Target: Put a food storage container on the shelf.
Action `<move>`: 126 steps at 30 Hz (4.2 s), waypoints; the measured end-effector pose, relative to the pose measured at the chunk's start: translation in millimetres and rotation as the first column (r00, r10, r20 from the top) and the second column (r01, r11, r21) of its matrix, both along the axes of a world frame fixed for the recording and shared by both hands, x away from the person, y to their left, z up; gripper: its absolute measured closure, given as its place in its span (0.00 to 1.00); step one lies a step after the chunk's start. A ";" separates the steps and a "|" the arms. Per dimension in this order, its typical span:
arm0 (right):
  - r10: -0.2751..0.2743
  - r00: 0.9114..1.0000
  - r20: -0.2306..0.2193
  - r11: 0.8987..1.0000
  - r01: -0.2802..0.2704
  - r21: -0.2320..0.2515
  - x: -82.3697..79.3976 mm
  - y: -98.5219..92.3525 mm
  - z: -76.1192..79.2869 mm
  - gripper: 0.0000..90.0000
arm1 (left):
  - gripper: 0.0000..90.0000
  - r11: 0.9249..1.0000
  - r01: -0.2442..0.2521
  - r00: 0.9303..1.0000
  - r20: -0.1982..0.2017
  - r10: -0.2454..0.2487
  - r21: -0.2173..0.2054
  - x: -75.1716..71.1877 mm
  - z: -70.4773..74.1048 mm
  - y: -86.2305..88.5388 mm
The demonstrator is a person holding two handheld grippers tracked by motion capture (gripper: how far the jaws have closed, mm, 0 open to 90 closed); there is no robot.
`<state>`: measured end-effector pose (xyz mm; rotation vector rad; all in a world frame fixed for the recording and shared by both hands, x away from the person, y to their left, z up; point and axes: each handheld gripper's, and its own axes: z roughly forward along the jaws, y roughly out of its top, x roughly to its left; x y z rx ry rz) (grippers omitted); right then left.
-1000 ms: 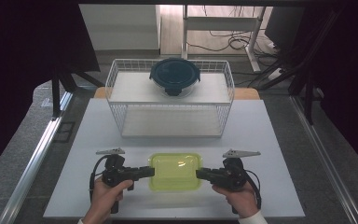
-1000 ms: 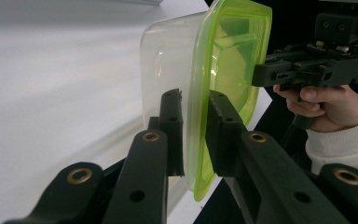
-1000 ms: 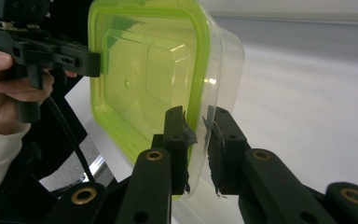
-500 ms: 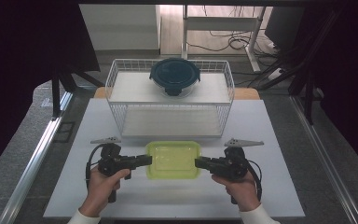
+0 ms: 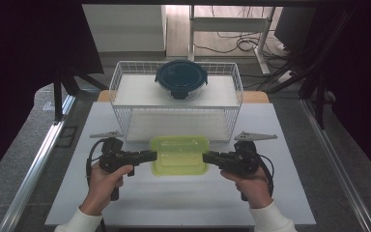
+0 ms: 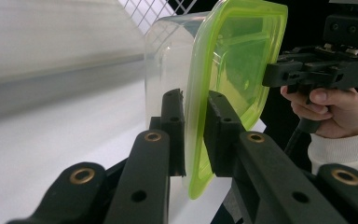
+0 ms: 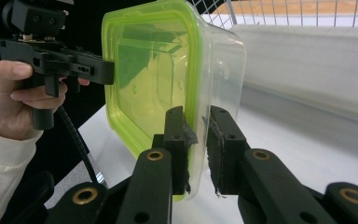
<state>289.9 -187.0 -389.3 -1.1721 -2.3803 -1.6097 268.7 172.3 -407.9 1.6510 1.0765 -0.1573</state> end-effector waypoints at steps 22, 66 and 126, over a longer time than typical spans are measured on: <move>-0.017 0.997 0.074 1.000 0.016 0.003 29.3 2.2 53.5 0.88 | 0.88 1.000 -0.003 0.996 0.089 0.001 0.030 29.6 62.4 1.1; -0.056 0.987 0.150 0.998 0.052 0.024 91.3 13.4 143.1 0.88 | 0.89 0.999 -0.018 0.989 0.147 0.013 0.026 102.5 148.2 10.6; -0.244 0.939 -0.242 0.952 0.280 0.128 213.8 29.7 126.1 0.78 | 0.78 0.981 -0.154 0.985 -0.101 0.142 -0.120 216.3 123.4 16.1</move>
